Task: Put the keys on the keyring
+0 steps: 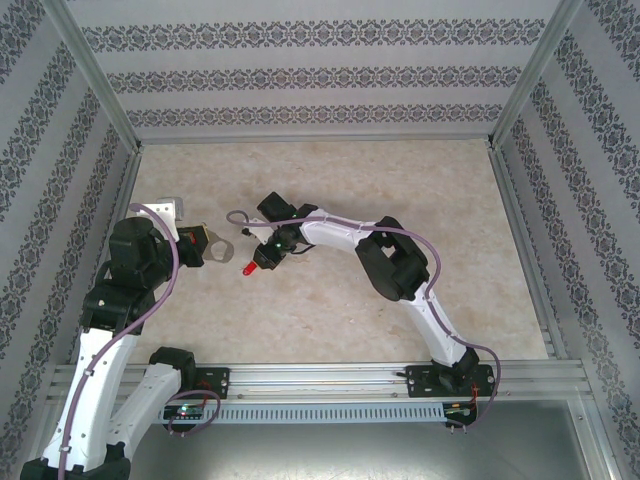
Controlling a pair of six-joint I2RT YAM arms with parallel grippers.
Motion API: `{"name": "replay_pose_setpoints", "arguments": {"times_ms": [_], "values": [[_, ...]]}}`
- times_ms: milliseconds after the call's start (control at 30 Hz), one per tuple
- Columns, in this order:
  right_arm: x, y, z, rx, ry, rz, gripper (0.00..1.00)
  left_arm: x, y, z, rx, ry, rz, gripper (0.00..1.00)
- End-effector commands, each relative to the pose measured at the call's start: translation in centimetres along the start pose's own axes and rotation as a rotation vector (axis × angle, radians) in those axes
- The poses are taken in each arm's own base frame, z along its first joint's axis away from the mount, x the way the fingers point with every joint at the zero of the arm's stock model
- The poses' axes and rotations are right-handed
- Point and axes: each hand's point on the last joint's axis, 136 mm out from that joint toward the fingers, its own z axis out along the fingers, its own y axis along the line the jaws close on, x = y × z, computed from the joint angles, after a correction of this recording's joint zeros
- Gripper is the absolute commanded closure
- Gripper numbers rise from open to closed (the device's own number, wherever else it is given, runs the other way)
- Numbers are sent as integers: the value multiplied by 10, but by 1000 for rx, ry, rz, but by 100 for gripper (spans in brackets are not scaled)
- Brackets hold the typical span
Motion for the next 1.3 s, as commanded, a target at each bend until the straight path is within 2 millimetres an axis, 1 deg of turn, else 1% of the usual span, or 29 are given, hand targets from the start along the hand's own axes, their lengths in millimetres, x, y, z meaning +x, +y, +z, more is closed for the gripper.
{"name": "replay_pose_setpoints", "arguments": {"times_ms": [0, 167, 300, 367, 467, 567, 733, 867, 967, 1067, 1167, 1267], "values": [[8, 5, 9, -28, 31, 2, 93, -13, -2, -6, 5, -47, 18, 100], [7, 8, 7, -37, 26, -1, 100, -13, -2, -7, 3, -46, 22, 100], [3, 12, 1, -44, 12, -14, 100, -13, -2, -7, 4, -47, 25, 100], [0, 15, -6, -47, -5, -27, 100, -12, -2, -7, 5, -44, 29, 100], [-8, 21, -25, -46, -50, -52, 100, -12, -3, -7, 11, -43, 39, 100], [-11, 27, -53, -40, -110, -77, 100, -12, -6, -6, 23, -37, 61, 100], [-7, 40, -105, -16, -193, -125, 100, -12, -11, -2, 52, -20, 109, 100], [-3, 60, -152, -10, -297, -189, 100, -13, -20, 6, 109, -2, 147, 100], [1, 75, -193, -3, -389, -244, 100, -20, -36, 9, 198, -20, 182, 100], [9, 95, -233, 6, -448, -315, 100, -28, -57, 8, 316, -56, 221, 100], [16, 115, -276, 16, -515, -366, 100, -37, -81, 2, 453, -102, 265, 100], [23, 128, -316, 49, -581, -390, 100, -42, -109, -10, 610, -135, 326, 100]]}}
